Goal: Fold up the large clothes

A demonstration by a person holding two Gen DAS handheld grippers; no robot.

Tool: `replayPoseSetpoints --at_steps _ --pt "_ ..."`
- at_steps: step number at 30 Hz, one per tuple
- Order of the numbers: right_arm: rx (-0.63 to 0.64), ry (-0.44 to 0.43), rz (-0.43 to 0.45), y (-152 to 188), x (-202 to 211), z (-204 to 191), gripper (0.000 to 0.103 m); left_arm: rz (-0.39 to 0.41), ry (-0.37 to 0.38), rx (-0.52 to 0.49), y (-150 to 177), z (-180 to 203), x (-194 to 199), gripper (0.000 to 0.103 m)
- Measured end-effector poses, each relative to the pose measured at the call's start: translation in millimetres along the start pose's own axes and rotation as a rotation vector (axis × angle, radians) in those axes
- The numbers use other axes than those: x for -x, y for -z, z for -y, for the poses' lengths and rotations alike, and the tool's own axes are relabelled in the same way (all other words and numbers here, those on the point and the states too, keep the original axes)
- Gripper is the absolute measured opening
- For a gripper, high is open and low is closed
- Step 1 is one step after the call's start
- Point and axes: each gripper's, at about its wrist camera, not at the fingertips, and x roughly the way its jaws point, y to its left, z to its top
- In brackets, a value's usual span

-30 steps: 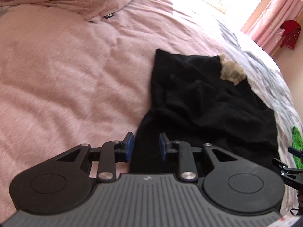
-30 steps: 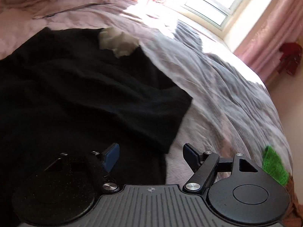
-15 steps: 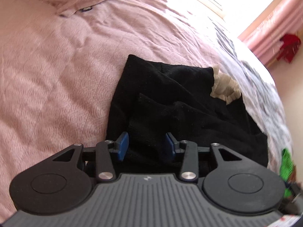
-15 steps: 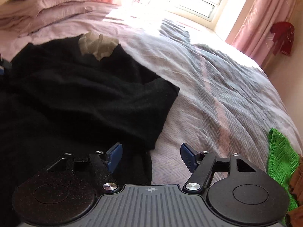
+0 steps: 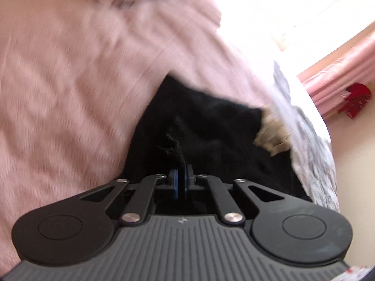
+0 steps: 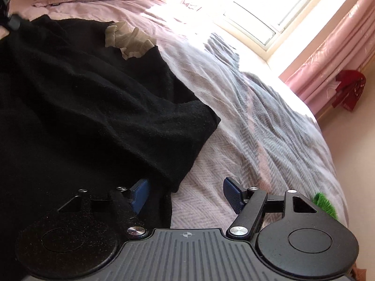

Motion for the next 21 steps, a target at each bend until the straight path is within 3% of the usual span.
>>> replayPoseSetpoints --at_steps 2,4,6,8,10,13,16,18,19,21 --pt "0.030 0.042 -0.011 2 -3 -3 0.066 0.092 0.010 -0.102 -3 13 20 0.002" --pt "0.016 0.104 -0.024 5 -6 -1 0.066 0.136 -0.039 -0.176 -4 14 26 0.002" --pt "-0.070 0.085 -0.044 5 -7 7 0.066 0.095 -0.120 -0.227 0 4 12 0.002" --pt "-0.081 0.082 -0.070 6 -9 6 0.066 -0.004 -0.158 -0.302 13 -5 -14 0.003" --pt "-0.068 0.085 -0.084 6 -10 6 0.066 0.010 -0.183 -0.389 27 -1 -25 0.003" --pt "-0.105 0.026 -0.133 -3 -7 16 0.066 0.018 -0.178 -0.410 27 7 -26 0.004" --pt "-0.168 -0.066 -0.079 -11 15 33 0.066 0.011 -0.122 -0.360 20 1 -7 0.013" --pt "-0.238 -0.117 -0.045 -18 27 46 0.066 0.038 -0.133 -0.392 17 3 9 0.015" --pt "-0.284 -0.133 -0.019 -22 30 53 0.063 0.055 -0.142 -0.408 14 5 15 0.015" --pt "-0.362 -0.183 0.038 -33 26 63 0.048 0.110 -0.141 -0.423 6 10 26 0.015"
